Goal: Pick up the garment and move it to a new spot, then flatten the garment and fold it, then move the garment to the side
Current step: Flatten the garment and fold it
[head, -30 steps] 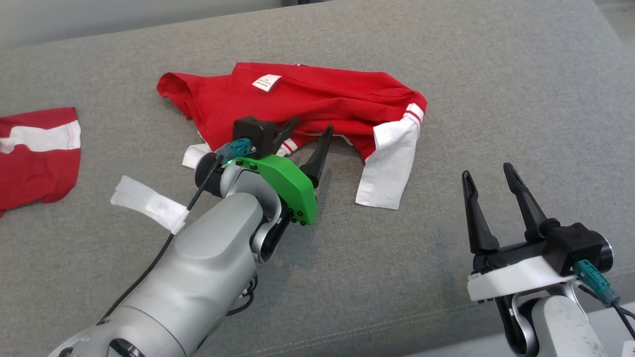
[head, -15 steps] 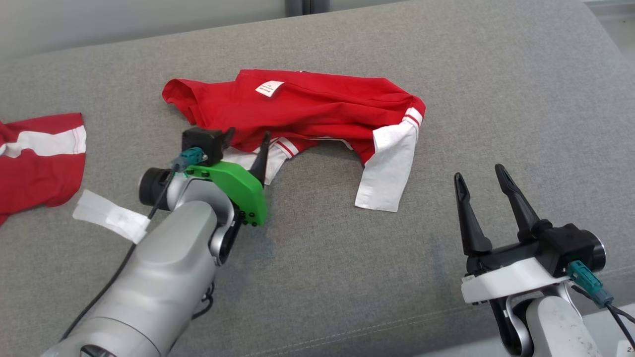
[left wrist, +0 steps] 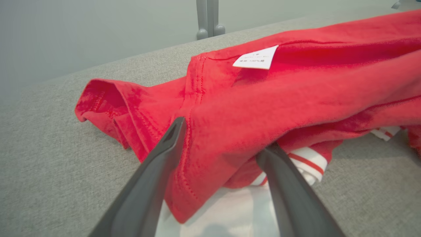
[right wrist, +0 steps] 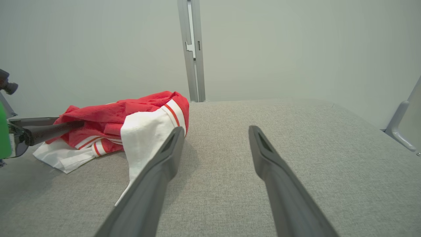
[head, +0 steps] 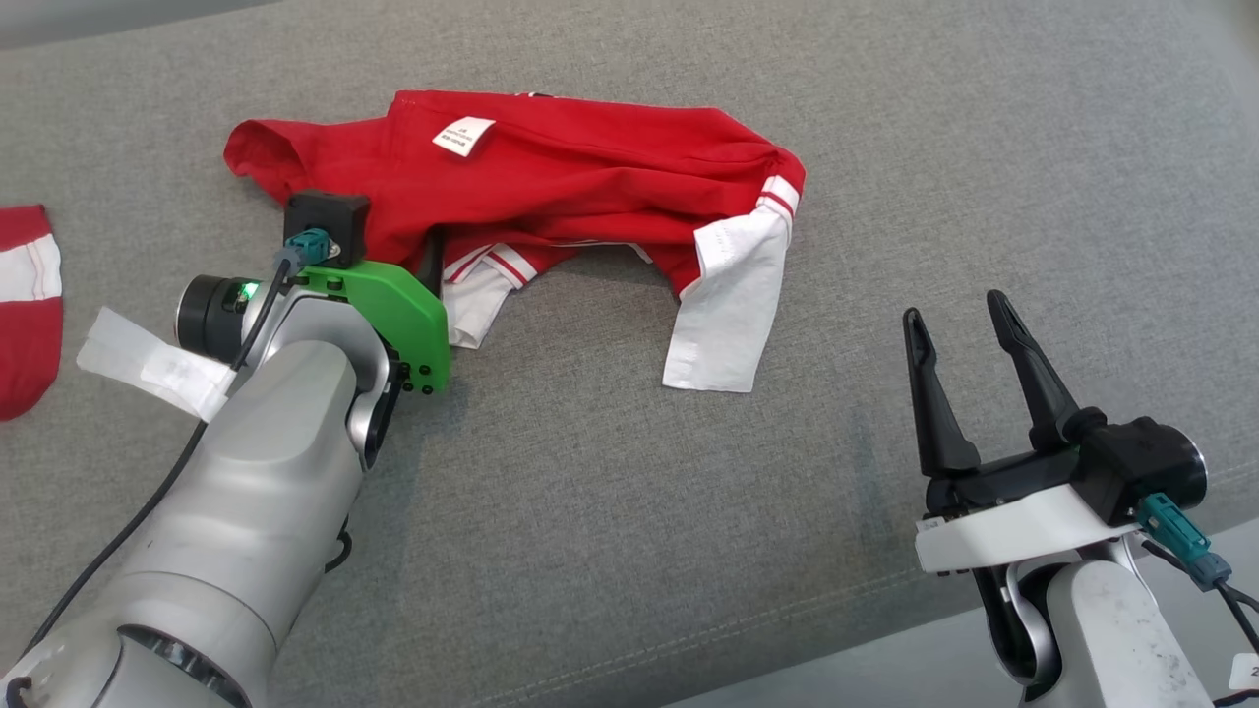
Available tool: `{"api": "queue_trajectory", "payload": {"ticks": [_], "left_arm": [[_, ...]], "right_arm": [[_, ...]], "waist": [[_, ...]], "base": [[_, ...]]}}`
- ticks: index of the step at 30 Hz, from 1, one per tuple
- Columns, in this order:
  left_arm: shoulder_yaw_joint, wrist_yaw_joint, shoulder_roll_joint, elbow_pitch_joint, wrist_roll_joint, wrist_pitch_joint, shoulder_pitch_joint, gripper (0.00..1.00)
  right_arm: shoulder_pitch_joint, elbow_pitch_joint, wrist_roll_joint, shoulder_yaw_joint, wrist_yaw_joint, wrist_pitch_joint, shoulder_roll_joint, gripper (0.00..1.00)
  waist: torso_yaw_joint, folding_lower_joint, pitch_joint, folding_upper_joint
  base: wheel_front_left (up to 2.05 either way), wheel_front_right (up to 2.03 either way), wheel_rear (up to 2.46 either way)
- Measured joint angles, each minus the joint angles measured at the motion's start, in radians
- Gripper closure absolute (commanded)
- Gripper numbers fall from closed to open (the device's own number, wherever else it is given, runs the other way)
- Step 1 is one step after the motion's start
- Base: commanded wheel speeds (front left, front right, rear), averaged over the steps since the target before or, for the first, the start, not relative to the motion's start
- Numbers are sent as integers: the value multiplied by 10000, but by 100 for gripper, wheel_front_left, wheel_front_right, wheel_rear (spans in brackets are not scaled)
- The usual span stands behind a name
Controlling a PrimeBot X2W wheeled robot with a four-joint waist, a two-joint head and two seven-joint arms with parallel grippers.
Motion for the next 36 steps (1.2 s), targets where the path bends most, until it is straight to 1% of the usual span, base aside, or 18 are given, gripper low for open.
{"api": "queue_trajectory", "payload": {"ticks": [1,2,3,6,10,16,20,23,25,27,29,31,36], "left_arm": [[25,0,-8,40,-2,-2,-43,2],[56,-2,-10,82,0,-2,-71,67],[75,-6,-8,117,0,-4,-114,100],[159,-73,-12,48,36,-12,-367,100],[499,167,36,-610,320,-25,-830,100],[1133,644,100,-1616,1001,-27,-1460,100],[1684,1087,96,-2370,1572,-27,-2119,100],[2209,1421,107,-3310,2211,-29,-2578,100],[2591,1678,238,-4088,2800,-29,-2680,100],[2957,1818,326,-4801,3308,-29,-2616,100],[3124,1845,376,-5325,3787,-31,-2305,100],[3135,1766,447,-5511,4128,-29,-1621,100],[3352,1697,911,-5877,4769,-29,99,100]], "right_arm": [[-36,-15,10,-8,0,0,-2,0],[-40,-27,15,-13,0,2,0,0],[-40,-27,19,-23,0,2,0,0],[-40,-35,19,-48,0,0,-2,0],[-85,-27,17,-29,0,0,0,0],[-210,21,52,207,0,2,-2,0],[-228,19,115,245,0,0,0,0],[-228,-2,127,182,0,0,-2,0],[-228,-6,128,142,0,2,-2,0],[-229,-6,128,40,0,2,-2,0],[-229,-8,128,-50,0,2,-2,0],[-229,-29,142,-84,0,0,-2,0],[-224,-44,136,-134,0,0,2,0]], "waist": [[-33,0,57,0],[-61,0,109,0],[-82,0,153,0],[-85,0,223,0],[-4,0,181,0],[-90,0,43,0],[-285,0,10,0],[-378,0,43,0],[-394,0,82,0],[-352,0,92,0],[-269,0,88,0],[-158,0,85,0],[200,0,78,0]], "base": [[0,0,0],[0,0,0],[0,0,0],[0,0,0],[0,0,0],[0,0,0],[0,0,0],[0,0,0],[0,0,0],[0,0,0],[0,0,0],[0,0,0],[0,0,0]]}}
